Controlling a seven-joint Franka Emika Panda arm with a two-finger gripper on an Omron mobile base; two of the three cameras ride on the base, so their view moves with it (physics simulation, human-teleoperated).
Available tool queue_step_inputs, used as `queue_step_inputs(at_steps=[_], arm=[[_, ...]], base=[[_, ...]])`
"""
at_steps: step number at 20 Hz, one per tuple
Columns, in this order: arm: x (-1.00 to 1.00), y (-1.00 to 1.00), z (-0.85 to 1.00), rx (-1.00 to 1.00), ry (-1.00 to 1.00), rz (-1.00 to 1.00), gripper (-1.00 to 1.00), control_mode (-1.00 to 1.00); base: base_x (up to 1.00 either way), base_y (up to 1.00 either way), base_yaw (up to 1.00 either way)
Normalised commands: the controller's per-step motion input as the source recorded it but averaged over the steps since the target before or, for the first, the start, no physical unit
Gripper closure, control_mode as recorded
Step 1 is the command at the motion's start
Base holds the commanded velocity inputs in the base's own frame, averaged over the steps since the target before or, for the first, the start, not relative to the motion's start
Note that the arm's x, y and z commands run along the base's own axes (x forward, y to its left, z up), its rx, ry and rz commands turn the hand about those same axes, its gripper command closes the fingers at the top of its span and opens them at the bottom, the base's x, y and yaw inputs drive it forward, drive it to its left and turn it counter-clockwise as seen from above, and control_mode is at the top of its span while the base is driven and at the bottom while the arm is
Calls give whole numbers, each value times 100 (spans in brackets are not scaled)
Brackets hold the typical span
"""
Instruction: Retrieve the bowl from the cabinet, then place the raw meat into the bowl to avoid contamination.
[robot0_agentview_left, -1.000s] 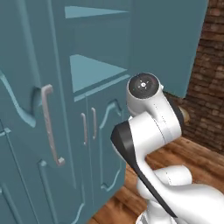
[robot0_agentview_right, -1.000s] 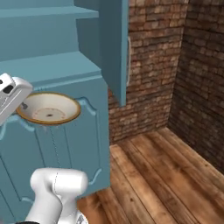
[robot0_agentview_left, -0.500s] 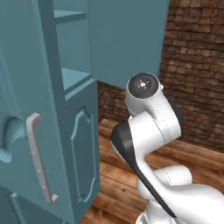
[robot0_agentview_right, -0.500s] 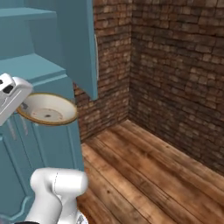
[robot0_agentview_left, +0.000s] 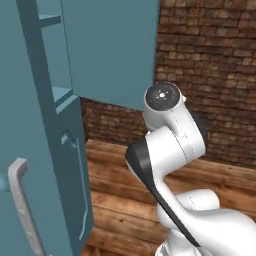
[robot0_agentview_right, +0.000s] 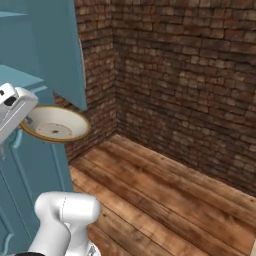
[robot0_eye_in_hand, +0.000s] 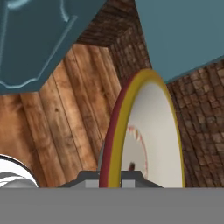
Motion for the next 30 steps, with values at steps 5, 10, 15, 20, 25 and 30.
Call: queue_step_inputs(at_steps=[5,10,15,20,25,30], arm=[[0,0,0,0,0,0,100,100],[0,0,0,0,0,0,100,100],[0,0,0,0,0,0,100,100],[0,0,0,0,0,0,100,100],[0,0,0,0,0,0,100,100],[0,0,0,0,0,0,100,100]], base=[[-13,-42,-32],[-12,-42,-32],[-9,-40,-33],[-4,-25,-38],[7,4,-45],[49,1,-29]])
